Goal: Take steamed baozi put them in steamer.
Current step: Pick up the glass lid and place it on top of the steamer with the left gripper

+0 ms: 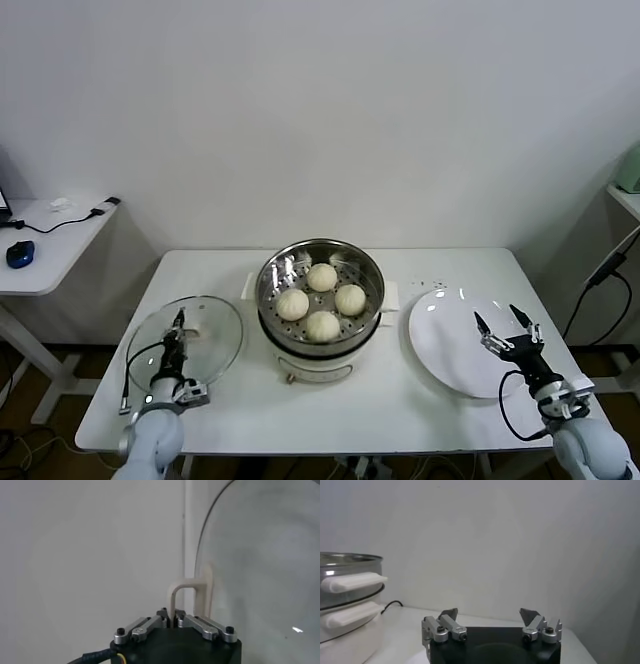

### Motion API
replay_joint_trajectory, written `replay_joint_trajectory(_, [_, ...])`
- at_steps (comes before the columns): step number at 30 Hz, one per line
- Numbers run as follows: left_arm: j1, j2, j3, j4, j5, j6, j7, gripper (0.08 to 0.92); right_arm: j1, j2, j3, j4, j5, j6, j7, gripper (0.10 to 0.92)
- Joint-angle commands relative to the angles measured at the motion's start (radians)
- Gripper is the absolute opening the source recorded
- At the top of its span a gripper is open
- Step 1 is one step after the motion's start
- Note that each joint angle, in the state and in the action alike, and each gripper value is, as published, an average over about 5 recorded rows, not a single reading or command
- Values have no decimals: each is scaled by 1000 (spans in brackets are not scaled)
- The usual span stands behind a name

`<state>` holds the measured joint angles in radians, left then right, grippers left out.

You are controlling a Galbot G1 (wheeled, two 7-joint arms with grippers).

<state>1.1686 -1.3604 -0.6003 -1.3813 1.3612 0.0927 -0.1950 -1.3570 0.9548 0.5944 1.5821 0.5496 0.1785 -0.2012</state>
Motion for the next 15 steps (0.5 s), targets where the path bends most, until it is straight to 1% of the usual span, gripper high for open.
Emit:
replay_joint_trajectory(1, [111, 74, -28, -260, -72, 23, 26, 153, 12, 0, -1, -9, -3, 1, 0, 823])
replay_joint_trajectory(6, [230, 168, -72, -502, -129, 104, 89, 150, 37, -2, -5, -33, -9, 2, 0, 823])
replay_joint_trajectory(9, [291, 223, -88, -644, -143, 202, 141, 150, 54, -2, -9, -51, -14, 3, 0, 823])
replay_joint_trajectory(12, [319, 280, -82, -747, -149, 314, 186, 150, 71, -3, -16, -67, -21, 4, 0, 823])
replay_joint_trajectory(15, [310, 350, -46, -814, -170, 408, 237, 150, 89, -5, -26, -84, -34, 6, 0, 823])
